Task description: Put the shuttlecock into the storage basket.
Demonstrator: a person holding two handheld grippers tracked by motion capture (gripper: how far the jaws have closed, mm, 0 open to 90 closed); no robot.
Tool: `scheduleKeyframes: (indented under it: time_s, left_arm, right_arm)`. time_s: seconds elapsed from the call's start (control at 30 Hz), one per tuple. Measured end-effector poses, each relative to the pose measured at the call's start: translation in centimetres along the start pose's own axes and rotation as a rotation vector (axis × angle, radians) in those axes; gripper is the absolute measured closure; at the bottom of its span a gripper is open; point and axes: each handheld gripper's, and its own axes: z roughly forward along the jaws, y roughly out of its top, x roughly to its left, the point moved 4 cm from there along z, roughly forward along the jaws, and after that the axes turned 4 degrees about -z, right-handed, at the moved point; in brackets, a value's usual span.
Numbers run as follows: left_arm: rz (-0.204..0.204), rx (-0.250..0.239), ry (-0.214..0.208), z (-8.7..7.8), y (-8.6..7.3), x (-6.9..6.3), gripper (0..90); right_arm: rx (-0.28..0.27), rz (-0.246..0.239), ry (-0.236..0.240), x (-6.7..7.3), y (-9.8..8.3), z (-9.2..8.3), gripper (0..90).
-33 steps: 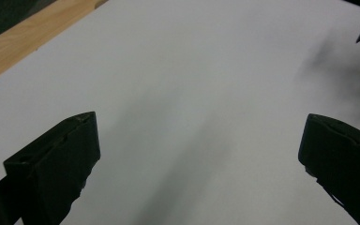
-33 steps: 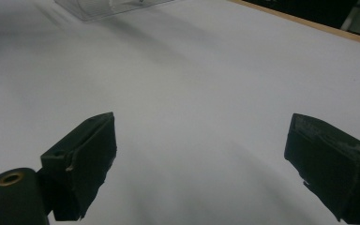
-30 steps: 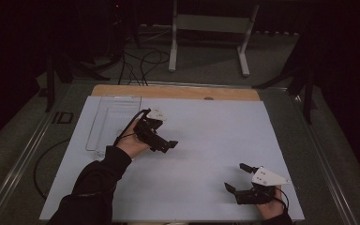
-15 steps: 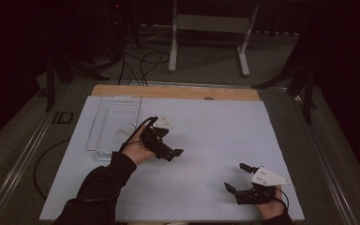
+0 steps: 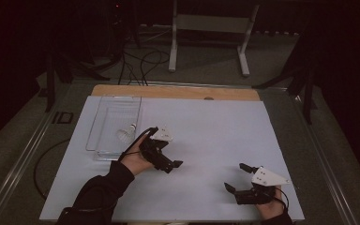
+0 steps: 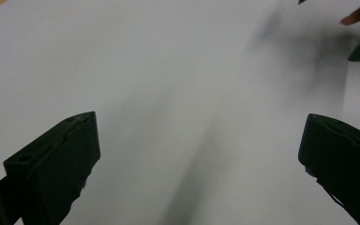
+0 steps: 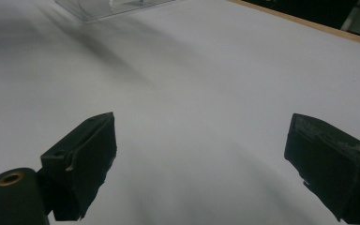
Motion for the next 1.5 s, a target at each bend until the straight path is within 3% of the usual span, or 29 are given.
scheduleKeyframes:
  time_s: [0.07,0.77,1.1,1.5]
  left_arm:
    - [0.001,0.000,-0.015,-0.1,-0.4,-0.3,0.0]
    - [-0.005,0.024,-0.020,-1.3,-5.8,-1.7,0.0]
    - [-0.007,0.028,0.010,-2.2,-7.9,-1.9,0.0]
    - [-0.050,0.021,0.040,-3.5,-10.3,-1.7,0.0]
  right_arm:
    - [-0.001,0.003,-0.001,0.0,0.0,0.0,9.2]
    - [0.002,0.002,0.003,0.1,0.0,0.0,9.2]
    - [0.004,0.005,0.002,0.1,0.0,0.1,9.2]
    - [0.004,0.003,0.003,0.1,0.0,0.1,9.2]
